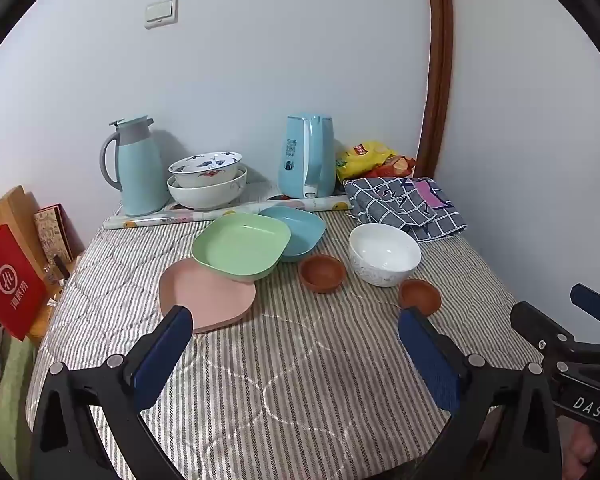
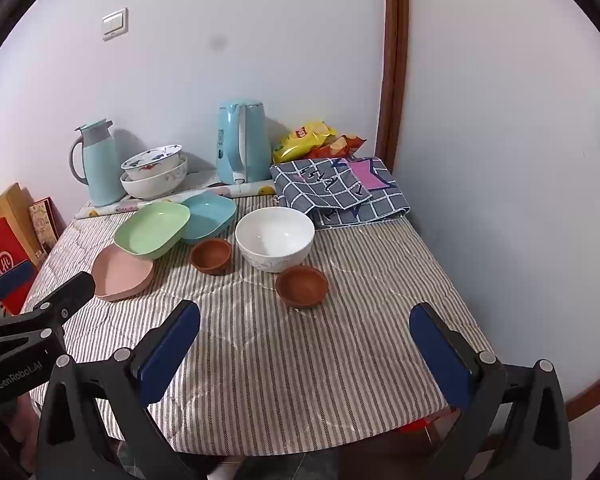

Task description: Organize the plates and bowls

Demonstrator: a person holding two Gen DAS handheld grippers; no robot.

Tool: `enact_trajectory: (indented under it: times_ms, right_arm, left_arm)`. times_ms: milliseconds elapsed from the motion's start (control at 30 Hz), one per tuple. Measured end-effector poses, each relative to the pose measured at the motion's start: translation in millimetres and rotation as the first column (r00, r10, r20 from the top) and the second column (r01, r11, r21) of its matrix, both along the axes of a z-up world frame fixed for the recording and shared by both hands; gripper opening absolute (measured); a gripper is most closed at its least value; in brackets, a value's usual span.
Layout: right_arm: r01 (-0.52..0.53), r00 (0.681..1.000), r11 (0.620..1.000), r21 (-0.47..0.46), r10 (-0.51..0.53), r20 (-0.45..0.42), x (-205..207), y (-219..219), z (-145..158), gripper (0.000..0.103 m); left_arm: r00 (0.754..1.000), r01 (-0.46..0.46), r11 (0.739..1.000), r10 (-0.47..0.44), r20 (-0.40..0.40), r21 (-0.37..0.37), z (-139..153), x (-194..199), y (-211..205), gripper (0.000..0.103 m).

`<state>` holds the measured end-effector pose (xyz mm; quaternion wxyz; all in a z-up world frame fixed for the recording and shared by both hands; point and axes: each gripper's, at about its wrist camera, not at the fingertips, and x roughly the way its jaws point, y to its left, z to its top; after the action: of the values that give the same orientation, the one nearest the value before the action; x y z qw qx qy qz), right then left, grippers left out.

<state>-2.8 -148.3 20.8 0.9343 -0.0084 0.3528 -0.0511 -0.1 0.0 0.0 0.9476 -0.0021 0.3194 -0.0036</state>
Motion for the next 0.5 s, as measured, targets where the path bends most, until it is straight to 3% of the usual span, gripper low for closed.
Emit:
enact_trajectory:
  times_ms: [33,500]
  right_arm:
    - [-0.001,1.000,0.999,-0.032,0.001,0.002,-0.2,1.4,-0.1,0.103]
    - [0.005,1.000,1.000,0.014,-0.005,0.001,-2.7,3.1,1.1,0.103]
  left_arm:
    - [1.000,-0.003,1.000,0.003,-0.003,-0.001,0.2,0.2,-0.4,0.103]
    - [1.000,-0.027,1.000,0.027,0.008,-0.010,3.6,-3.8,8.6,0.103]
